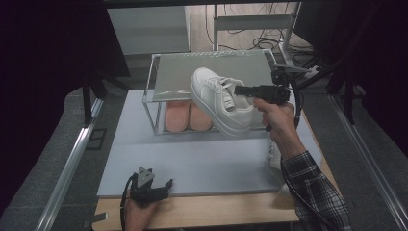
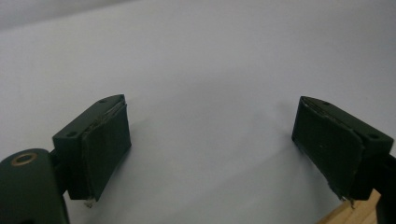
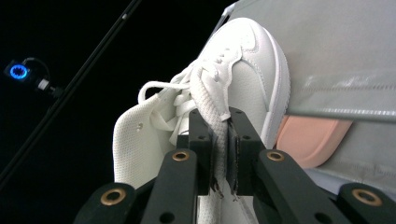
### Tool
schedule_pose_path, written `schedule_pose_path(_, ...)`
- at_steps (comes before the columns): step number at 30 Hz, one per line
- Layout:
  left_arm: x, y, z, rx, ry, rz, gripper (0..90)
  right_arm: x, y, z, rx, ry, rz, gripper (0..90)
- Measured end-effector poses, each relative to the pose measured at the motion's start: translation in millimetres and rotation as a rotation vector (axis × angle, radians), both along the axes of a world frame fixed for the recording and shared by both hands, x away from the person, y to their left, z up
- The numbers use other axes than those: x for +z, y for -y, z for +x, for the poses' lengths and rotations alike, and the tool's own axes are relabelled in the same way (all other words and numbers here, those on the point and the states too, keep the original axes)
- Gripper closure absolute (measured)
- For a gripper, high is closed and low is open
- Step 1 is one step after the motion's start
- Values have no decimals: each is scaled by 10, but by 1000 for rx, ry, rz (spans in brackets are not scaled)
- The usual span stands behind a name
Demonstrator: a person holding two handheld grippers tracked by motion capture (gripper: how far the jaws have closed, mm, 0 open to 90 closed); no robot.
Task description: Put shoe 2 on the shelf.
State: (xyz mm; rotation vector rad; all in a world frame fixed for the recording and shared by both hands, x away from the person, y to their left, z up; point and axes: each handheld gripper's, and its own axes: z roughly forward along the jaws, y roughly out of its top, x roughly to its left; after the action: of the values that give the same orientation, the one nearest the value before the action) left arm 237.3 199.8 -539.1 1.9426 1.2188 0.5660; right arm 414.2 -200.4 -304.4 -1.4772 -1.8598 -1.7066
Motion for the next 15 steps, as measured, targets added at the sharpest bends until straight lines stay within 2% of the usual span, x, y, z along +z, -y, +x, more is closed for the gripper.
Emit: schedule_pose_path(15,0,-2,-1,-1,1,2,115,-33,-78,328,-93,-12,9,819)
